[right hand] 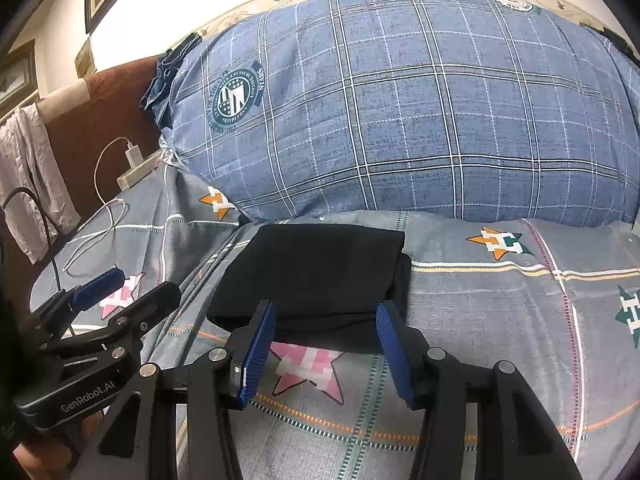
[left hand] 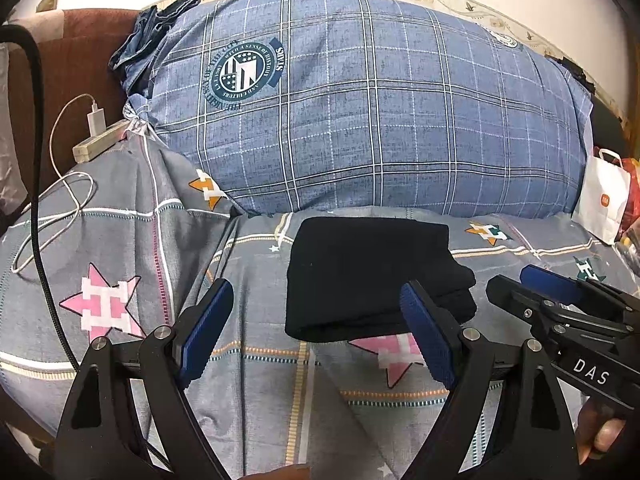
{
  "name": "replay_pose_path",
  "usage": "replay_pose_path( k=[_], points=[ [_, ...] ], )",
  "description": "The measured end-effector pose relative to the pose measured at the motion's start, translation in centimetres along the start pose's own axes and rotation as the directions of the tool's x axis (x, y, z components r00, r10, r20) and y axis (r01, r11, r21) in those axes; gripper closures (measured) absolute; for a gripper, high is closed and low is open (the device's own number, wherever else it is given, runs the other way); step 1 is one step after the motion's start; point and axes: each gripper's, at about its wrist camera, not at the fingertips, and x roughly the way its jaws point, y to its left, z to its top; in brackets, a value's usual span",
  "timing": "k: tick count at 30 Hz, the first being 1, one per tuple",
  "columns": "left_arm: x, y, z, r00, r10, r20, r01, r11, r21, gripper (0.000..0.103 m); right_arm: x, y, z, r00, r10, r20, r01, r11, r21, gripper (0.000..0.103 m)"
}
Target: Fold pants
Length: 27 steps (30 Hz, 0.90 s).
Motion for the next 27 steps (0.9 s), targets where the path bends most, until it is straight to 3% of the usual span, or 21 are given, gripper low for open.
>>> replay_pose_path(
  k=[21,27],
  points=[
    [0.37,0.21,-0.15,1.0,0.004,-0.011,-0.004,1.0,-0.017,0.017,0.64,0.33,-0.35,1.0,0.003,-0.02,-0.003,1.0,-0.008,0.052],
    [0.0,0.3,-0.41,1.0,-0.009,0.018,0.01,1.0,-0.015,0.017,0.64,0.35,-0.54,1.0,0.003,-0.028,-0.003,1.0,-0.009,0.052]
  ],
)
